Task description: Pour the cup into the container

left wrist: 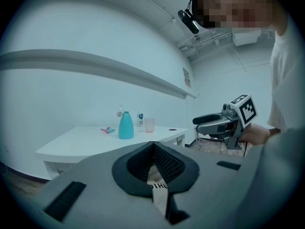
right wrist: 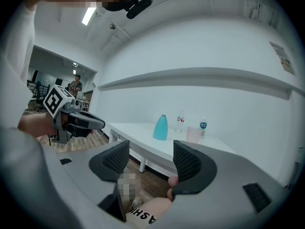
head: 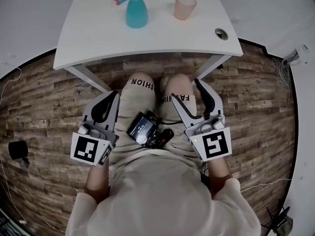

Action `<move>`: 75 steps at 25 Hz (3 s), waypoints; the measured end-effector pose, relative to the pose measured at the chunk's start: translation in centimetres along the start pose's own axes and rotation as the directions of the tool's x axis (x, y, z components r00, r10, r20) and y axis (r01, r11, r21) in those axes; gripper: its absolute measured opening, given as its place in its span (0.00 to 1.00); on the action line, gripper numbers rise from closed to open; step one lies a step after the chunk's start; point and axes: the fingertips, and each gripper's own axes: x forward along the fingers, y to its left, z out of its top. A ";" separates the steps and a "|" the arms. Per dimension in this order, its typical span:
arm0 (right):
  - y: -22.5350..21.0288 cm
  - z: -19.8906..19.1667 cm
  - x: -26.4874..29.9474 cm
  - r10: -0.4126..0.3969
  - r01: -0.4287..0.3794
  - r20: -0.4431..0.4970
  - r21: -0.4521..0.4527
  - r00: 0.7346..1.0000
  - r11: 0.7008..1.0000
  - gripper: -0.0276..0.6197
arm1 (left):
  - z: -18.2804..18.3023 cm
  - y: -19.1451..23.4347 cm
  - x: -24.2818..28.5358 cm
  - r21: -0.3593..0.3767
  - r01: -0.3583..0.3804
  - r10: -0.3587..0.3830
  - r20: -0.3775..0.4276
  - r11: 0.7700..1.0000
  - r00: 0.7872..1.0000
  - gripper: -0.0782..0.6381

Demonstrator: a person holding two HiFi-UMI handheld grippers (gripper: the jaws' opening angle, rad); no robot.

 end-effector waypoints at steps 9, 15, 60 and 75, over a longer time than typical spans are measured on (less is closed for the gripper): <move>0.4 -0.1 -0.5 -0.006 0.005 0.001 0.004 1.000 1.000 0.50 | -0.3 -0.3 -0.5 -0.004 -0.001 0.001 -0.006 1.000 1.000 0.12; 0.7 -0.4 -1.0 -0.002 0.002 -0.004 0.009 1.000 1.000 0.49 | -0.5 -0.7 -0.8 -0.008 -0.001 0.001 -0.012 1.000 1.000 0.12; 1.5 -4.9 -4.0 -0.072 0.072 0.012 0.054 0.997 0.996 0.48 | -4.5 -4.2 -0.9 -0.048 -0.013 0.010 -0.074 0.999 0.997 0.12; -0.3 -5.9 -2.3 0.029 -0.029 -0.002 0.086 1.000 0.996 0.48 | -4.2 -4.6 3.1 -0.051 -0.123 0.117 -0.105 0.991 0.988 0.12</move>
